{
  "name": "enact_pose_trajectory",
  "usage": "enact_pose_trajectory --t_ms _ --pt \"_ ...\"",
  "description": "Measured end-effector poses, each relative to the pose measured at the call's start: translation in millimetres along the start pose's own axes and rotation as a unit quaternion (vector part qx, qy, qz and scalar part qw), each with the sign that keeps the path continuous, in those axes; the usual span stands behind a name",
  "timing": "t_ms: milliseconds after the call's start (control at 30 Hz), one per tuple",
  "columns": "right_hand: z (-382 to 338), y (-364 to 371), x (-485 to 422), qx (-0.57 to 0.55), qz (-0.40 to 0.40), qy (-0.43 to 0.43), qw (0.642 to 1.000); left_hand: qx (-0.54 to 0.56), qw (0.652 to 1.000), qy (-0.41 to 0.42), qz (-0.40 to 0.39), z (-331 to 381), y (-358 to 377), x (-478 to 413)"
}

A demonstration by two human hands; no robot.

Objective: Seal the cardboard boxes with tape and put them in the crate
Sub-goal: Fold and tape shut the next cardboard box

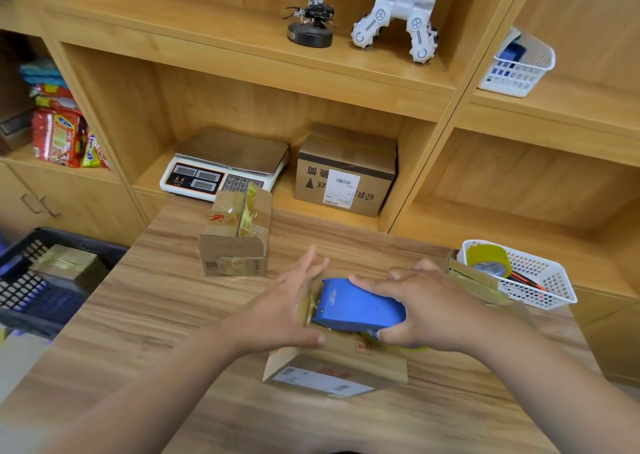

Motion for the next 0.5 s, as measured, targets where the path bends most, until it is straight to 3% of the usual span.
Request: enact_pose_trajectory --t_ms 300,500 --pt "-32 9 -23 -0.001 -0.019 -0.037 0.999 -0.035 0.998 -0.052 -0.002 -42 -6 2" --pt "-38 13 -35 0.006 -0.028 -0.06 0.998 -0.093 0.995 -0.039 -0.009 -58 -7 3"
Point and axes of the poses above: each hand's wrist, its own x-axis away from the middle knuckle, its own y-axis out of the palm, z = x × y, the point moved 10 cm from there along -x, towards the middle knuckle, and after that the axes turned 15 degrees about z, right-handed, at the moved point
